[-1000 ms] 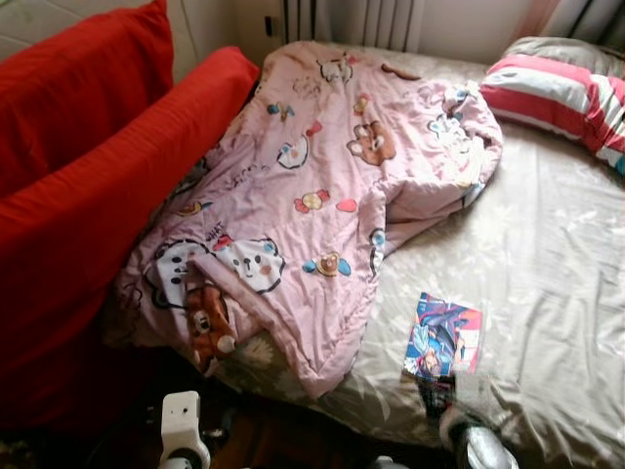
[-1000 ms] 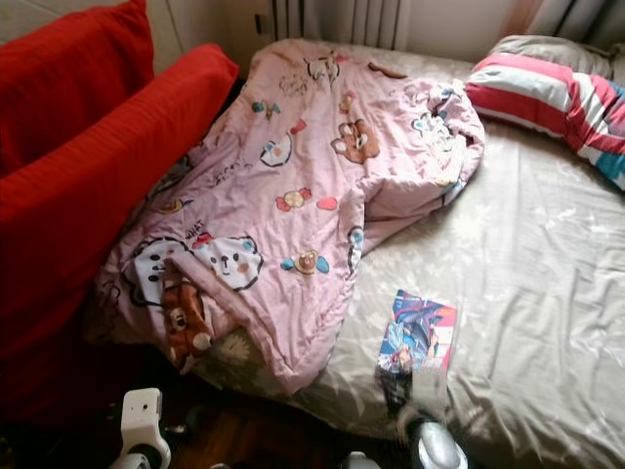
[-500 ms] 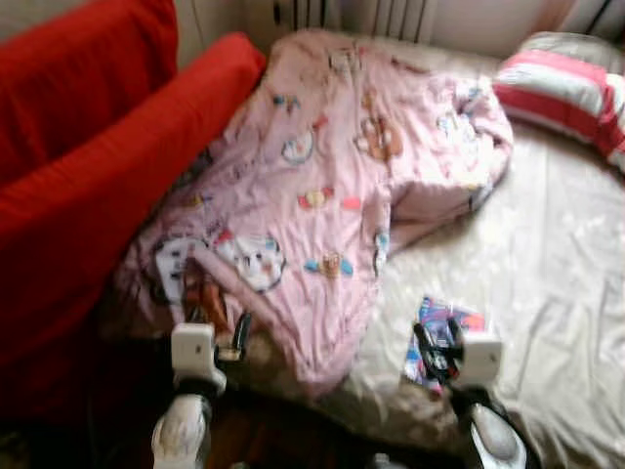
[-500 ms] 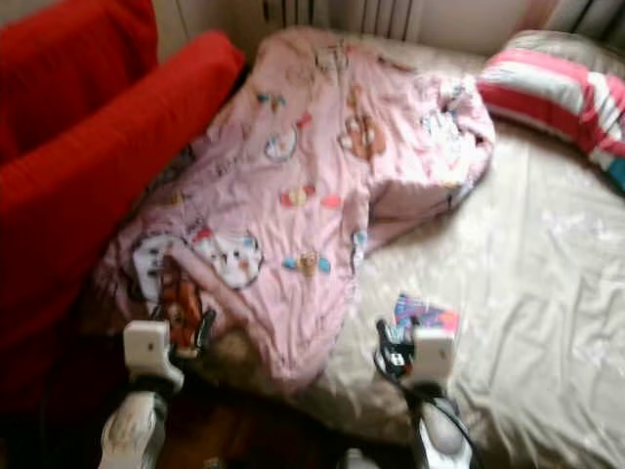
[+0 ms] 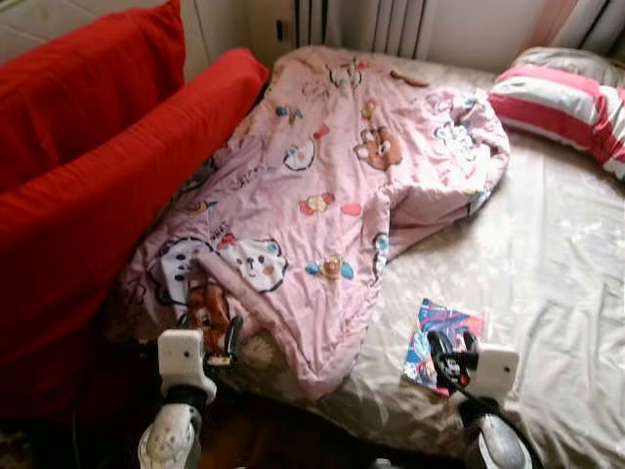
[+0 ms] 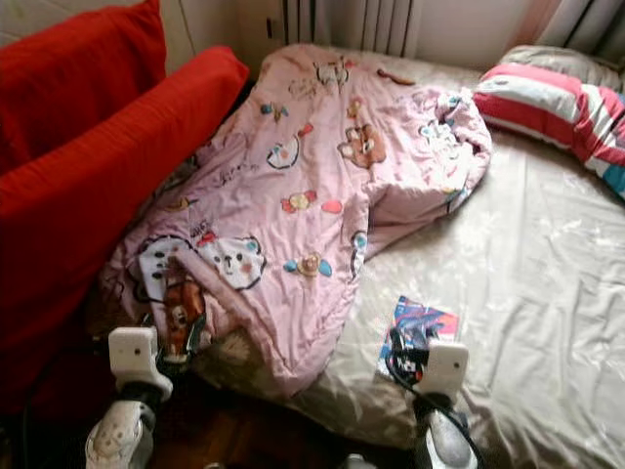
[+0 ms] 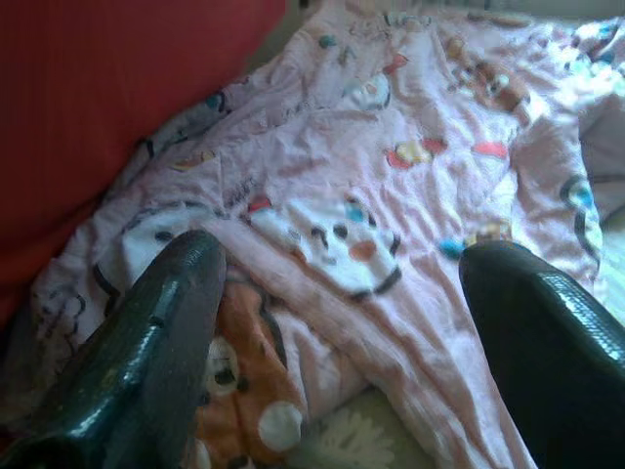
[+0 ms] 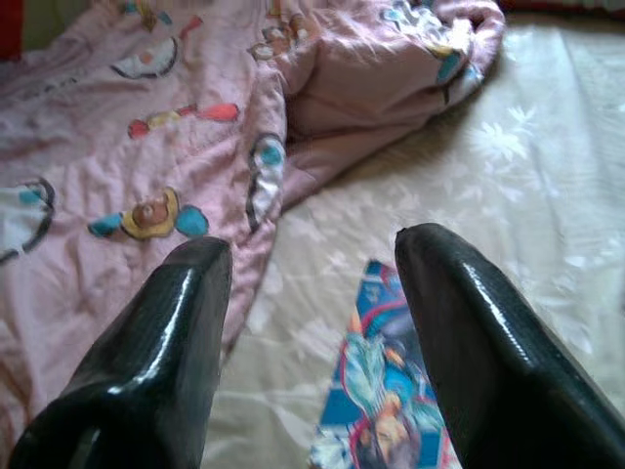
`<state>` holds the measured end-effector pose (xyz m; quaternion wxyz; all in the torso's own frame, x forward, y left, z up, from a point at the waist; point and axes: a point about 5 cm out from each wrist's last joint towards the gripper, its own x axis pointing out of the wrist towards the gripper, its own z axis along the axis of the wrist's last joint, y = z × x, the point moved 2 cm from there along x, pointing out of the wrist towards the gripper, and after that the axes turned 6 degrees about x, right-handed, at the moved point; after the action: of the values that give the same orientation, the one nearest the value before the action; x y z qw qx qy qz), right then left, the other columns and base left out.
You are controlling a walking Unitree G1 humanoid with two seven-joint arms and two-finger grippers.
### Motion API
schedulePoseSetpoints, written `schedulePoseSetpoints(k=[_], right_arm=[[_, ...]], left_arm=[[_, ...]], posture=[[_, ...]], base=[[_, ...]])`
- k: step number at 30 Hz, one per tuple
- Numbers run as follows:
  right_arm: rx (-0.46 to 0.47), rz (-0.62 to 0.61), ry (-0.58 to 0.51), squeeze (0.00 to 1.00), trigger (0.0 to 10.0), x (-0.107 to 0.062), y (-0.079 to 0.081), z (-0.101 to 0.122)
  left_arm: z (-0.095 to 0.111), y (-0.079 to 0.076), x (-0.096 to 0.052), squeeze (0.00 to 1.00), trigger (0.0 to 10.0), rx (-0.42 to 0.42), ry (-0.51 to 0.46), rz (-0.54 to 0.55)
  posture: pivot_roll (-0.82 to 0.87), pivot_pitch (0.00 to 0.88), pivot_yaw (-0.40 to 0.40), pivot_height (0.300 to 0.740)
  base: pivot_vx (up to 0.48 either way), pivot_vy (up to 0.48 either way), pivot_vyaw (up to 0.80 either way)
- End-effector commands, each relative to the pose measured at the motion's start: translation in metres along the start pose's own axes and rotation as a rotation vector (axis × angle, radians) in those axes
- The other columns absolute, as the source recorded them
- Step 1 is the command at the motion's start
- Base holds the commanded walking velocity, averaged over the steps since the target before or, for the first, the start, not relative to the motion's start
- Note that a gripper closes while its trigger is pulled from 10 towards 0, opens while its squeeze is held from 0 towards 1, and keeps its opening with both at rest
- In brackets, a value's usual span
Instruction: Clean up the room
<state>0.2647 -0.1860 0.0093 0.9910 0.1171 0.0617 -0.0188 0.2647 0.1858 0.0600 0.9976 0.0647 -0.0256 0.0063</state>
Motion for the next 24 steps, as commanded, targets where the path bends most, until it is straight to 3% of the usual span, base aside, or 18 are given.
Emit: schedulePoseSetpoints(k=[1, 13, 18, 24], right_arm=[[0.020, -0.022, 0.015, 0.00, 10.0, -0.001, -0.001, -0.002], [0.042, 0.009, 0.020, 0.00, 10.0, 0.006, 0.013, 0.001], [0.043, 0.018, 0.027, 0.00, 10.0, 0.007, 0.016, 0.001], [0.037, 0.031, 0.037, 0.00, 10.0, 0.010, 0.019, -0.001]], left_arm=[[0.000, 0.002, 0.001, 0.00, 10.0, -0.007, 0.016, 0.010], [0.002, -0.003, 0.005, 0.00, 10.0, -0.016, 0.040, -0.011], [0.003, -0.001, 0.006, 0.00, 10.0, -0.004, 0.038, -0.008], [0.004, -0.001, 0.007, 0.00, 10.0, -0.026, 0.042, -0.003]], posture=[[-0.05, 0.177, -0.002, 0.740], [-0.05, 0.198, -0.002, 0.740], [-0.05, 0.205, -0.007, 0.740], [-0.05, 0.210, -0.011, 0.740]], base=[[0.000, 0.000, 0.00], [0.000, 0.000, -0.68], [0.000, -0.344, -0.68], [0.000, 0.000, -0.57]])
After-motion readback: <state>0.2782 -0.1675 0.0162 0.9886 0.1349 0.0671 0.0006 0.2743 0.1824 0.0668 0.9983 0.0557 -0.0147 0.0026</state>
